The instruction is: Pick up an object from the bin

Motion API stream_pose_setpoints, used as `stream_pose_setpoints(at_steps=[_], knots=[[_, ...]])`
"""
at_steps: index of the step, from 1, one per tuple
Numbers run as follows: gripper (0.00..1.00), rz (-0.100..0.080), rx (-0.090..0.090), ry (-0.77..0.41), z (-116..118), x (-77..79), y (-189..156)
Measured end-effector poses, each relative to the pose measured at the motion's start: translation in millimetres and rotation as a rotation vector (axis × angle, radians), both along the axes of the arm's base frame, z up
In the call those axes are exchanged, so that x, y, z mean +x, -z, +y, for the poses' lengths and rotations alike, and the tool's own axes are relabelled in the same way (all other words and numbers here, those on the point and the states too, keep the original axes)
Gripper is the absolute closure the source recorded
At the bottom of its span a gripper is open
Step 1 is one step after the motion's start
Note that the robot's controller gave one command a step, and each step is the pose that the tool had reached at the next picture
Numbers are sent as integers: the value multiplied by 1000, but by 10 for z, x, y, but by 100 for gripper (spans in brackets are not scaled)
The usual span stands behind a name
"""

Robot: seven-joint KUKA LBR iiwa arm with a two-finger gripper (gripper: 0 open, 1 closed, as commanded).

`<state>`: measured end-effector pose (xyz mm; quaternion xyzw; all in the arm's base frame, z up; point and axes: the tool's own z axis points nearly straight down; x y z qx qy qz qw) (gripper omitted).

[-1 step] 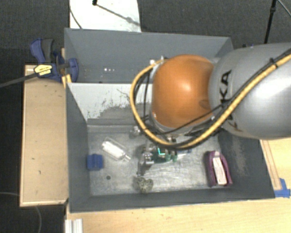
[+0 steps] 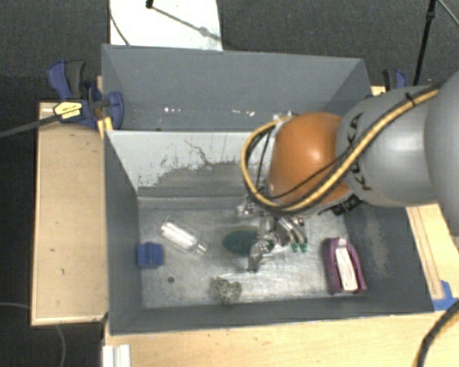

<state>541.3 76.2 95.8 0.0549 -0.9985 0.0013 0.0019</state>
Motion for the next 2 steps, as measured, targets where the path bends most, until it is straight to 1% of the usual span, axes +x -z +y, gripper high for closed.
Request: stream_pose_setpoints(at_steps=[1,2], knots=[[100,-8,5,1,48,13,-55],[100,-15,5,22,-4,203,-1453]])
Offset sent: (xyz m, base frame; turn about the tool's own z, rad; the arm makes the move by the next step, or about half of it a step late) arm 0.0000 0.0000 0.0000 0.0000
